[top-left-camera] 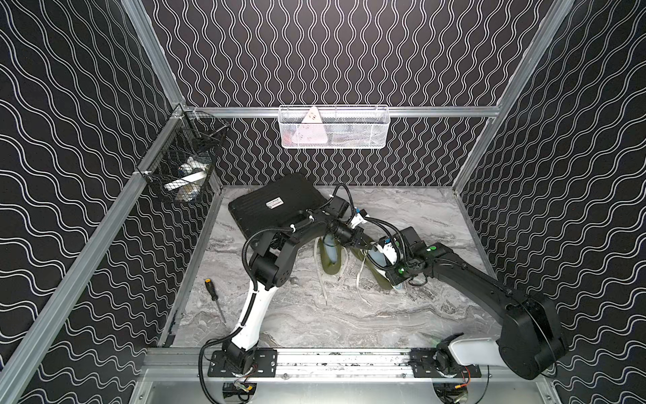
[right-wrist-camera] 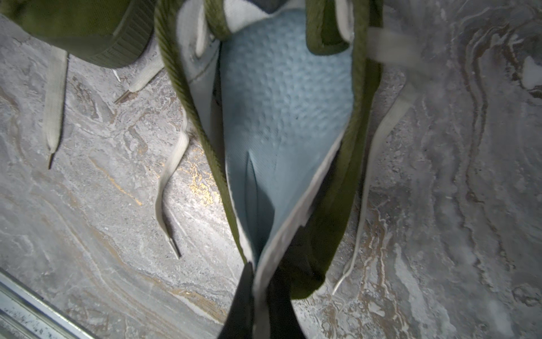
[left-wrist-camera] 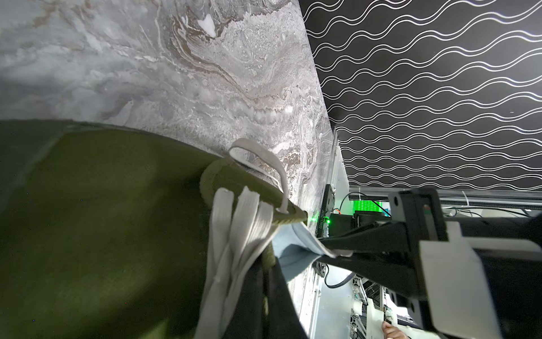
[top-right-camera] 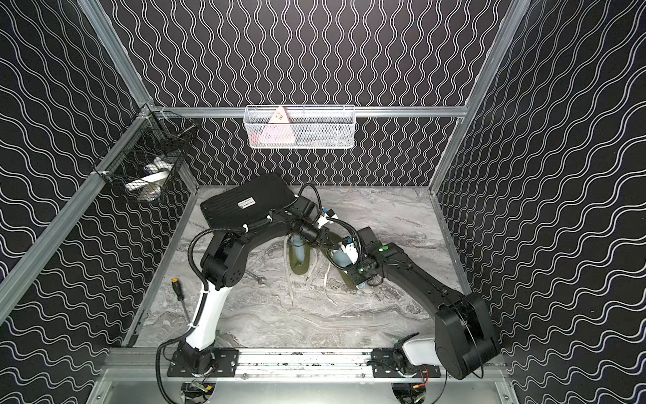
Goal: Insert the insole into the shoe
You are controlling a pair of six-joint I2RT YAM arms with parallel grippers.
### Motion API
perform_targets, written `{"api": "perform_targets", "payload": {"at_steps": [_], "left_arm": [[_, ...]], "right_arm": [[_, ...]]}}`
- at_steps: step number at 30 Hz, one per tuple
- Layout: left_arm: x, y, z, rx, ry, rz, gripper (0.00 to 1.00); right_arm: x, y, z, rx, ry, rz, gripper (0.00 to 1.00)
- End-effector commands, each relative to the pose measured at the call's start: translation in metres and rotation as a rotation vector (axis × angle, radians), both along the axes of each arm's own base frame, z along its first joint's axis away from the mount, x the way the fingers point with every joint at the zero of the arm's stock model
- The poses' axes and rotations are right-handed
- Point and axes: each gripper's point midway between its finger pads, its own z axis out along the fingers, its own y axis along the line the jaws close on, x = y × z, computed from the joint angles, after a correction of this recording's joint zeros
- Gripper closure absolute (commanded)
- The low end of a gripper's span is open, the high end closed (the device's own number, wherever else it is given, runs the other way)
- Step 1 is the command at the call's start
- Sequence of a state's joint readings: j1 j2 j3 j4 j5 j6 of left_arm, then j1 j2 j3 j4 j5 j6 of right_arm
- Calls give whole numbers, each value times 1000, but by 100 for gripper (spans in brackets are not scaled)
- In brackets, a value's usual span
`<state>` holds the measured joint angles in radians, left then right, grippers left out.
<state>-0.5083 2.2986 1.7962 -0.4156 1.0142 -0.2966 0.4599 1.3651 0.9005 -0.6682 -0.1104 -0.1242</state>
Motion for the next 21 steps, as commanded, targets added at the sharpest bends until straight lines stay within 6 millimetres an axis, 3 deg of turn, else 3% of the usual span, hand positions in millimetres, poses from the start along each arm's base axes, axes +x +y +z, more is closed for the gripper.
{"api": "perform_targets", "payload": {"at_steps": [1, 6, 15, 21], "left_arm": [[-2, -5, 20, -77, -11, -24, 100], [-2, -6, 22, -87, -15, -24, 100], [-7, -4, 17, -71, -4, -46, 100], [-8, -4, 15, -72, 7, -52, 100]], "right_arm": [[19, 6, 5, 47, -47, 10, 100], [23, 7, 2, 31, 2, 32, 100], [38, 12, 3, 47, -56, 65, 100], [34, 11, 4, 44, -58, 77, 100]]}}
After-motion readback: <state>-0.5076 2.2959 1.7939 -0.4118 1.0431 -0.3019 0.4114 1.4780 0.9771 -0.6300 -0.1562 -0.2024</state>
